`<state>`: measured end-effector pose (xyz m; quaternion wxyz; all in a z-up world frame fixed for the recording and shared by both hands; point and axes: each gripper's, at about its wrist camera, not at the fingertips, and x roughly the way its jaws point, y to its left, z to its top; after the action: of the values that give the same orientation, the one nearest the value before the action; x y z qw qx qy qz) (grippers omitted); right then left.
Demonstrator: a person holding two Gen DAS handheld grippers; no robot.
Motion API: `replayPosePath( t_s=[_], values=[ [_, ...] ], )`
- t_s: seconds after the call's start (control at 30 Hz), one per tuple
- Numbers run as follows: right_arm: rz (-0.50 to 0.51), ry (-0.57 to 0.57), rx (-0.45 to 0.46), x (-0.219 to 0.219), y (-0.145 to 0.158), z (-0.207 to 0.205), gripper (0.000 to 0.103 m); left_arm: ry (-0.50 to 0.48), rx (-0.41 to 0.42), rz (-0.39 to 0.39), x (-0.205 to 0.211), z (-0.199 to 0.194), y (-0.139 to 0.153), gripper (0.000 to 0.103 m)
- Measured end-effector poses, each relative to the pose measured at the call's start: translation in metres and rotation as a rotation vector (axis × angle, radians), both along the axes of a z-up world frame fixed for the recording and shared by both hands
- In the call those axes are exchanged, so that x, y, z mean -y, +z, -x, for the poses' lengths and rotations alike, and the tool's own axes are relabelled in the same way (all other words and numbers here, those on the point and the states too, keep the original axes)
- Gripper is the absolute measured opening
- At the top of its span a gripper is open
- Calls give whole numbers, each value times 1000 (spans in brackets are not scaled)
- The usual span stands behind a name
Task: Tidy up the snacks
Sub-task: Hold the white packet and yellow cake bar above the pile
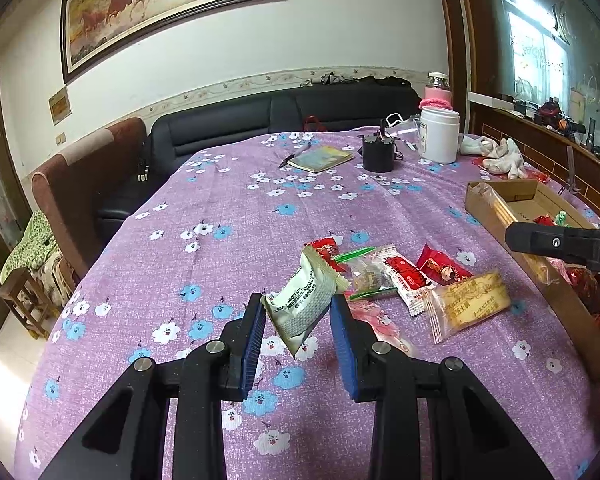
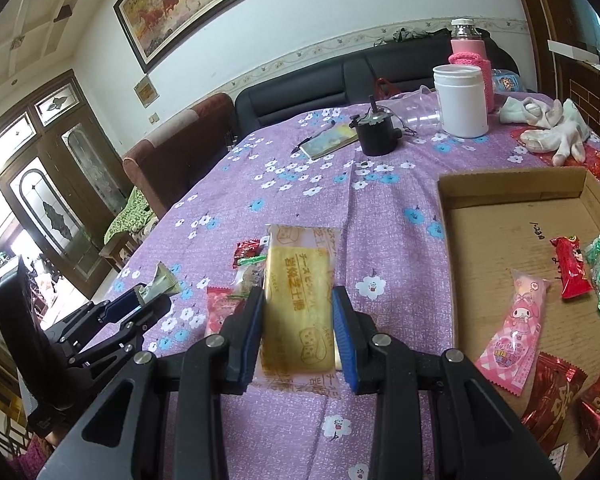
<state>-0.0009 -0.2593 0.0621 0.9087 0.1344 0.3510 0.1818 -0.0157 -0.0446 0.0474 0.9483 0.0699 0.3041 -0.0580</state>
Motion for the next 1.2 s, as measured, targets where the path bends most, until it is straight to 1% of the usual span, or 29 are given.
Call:
replayPosePath(
  t_s=[0.93,1.2],
  values=[
    [-15,-18,6,6,3,3,32,-1,2,-5,1,0,-1,35],
    [-42,-44,10,17,7,1,32,0,3,-8,1,0,-1,35]
  ],
)
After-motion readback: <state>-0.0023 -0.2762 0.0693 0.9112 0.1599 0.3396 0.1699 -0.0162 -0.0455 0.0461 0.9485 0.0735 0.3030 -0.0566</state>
